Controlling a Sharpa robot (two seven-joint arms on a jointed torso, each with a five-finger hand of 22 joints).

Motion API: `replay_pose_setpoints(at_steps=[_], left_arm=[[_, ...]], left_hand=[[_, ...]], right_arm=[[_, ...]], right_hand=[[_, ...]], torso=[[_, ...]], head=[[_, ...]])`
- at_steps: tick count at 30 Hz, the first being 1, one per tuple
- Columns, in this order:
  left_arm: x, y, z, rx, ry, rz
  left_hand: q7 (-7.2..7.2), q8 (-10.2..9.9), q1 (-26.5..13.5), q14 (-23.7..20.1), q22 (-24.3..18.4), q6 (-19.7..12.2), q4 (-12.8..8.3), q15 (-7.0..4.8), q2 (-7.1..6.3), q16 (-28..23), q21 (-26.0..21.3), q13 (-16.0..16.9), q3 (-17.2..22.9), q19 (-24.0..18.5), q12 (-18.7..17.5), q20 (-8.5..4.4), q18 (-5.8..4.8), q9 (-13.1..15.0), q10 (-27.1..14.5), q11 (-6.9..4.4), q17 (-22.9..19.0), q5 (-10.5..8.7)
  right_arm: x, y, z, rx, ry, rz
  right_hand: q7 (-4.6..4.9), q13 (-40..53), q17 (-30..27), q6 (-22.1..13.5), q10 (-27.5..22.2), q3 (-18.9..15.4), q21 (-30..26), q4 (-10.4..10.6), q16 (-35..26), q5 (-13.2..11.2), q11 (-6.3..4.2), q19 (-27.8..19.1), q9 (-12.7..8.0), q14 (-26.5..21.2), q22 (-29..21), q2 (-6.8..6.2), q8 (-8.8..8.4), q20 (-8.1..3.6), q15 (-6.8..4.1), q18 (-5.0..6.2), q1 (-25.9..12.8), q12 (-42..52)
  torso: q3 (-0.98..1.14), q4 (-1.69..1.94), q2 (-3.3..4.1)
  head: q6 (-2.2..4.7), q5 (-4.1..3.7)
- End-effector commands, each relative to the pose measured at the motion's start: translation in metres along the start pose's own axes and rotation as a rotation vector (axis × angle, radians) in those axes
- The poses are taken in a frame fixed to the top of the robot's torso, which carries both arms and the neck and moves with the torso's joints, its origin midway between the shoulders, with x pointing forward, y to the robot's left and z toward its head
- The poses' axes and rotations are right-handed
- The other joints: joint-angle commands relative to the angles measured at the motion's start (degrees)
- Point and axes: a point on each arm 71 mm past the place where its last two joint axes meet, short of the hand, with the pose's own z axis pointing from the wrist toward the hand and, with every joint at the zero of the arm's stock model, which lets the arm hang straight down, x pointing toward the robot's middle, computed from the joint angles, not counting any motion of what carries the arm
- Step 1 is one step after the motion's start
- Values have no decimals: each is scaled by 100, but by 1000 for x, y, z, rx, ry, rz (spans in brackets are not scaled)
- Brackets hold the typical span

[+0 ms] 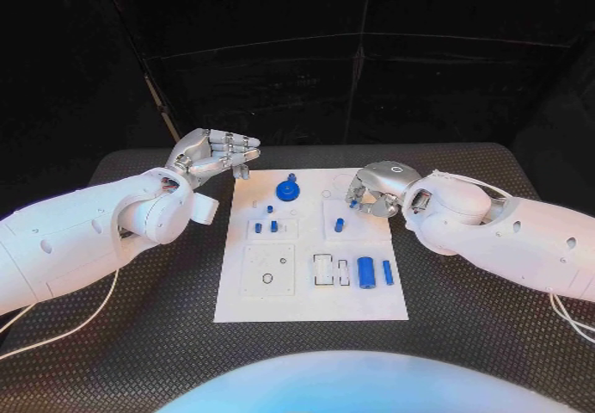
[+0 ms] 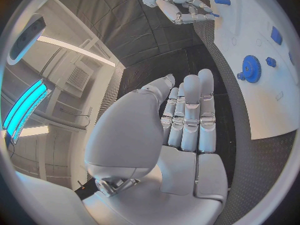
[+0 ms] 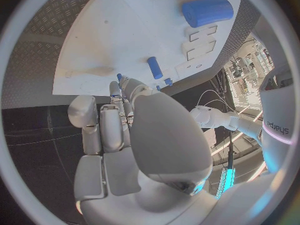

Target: Assemble the parts on the task board

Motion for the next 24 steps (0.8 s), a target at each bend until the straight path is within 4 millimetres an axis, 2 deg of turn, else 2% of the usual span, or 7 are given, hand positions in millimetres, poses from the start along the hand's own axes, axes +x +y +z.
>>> replay_pose_setpoints(at_steps=[1,4,10,21,24], left_arm=[[0,-1,0,7,-1,-6],[0,-1,0,6,-1,-5],[0,-1,0,6,0,-6],[5,-1,3,8,11,-12],[7,-1,4,8,16,-14]], left_hand=[[21,28,2,-39,-10,4,-39,15,54,-40,-32,-7,-5,-38,28,9,73,-6,-49,2,-11,-34],[24,26,2,-39,-11,1,-41,17,53,-42,-35,-7,-6,-38,30,10,73,-6,-54,4,-13,-34],[30,23,-1,-39,-16,-9,-43,20,50,-46,-41,-8,-10,-37,32,12,72,-8,-66,9,-19,-35],[38,19,-7,-38,-20,-21,-44,24,50,-50,-48,-10,-14,-36,37,14,71,-9,-78,15,-25,-36],[38,18,-7,-38,-20,-21,-44,24,50,-51,-48,-10,-14,-36,37,14,71,-9,-78,15,-25,-36]], right_arm=[[-7,4,-2,-9,-59,29],[-11,11,-5,-27,-72,47],[-16,31,-7,-82,-85,84],[-16,82,9,-209,-65,140],[-13,96,15,-241,-49,148]], right_hand=[[10,3,-2,27,34,42,39,-13,14,-12,19,43,3,234,10,1,-32,-13,-13,-67,-85,-38],[10,3,-3,29,35,56,45,-20,15,-11,19,47,2,234,20,-8,-36,-12,-12,-69,-110,-44],[11,3,1,30,35,75,45,-31,21,-11,20,43,2,235,17,-18,-41,-11,-11,-68,-137,-52],[15,1,-5,28,32,107,43,-50,22,-15,23,36,1,235,10,-24,-51,-9,-9,-66,-174,-64],[16,1,-10,27,31,115,40,-54,20,-15,24,32,0,234,4,-24,-54,-8,-8,-65,-182,-68]], torso=[[-4,4,8],[-8,9,10],[-3,7,12],[-13,18,14],[-11,12,14]], head=[[7,-6],[3,11],[-16,60],[-70,235],[-85,290]])
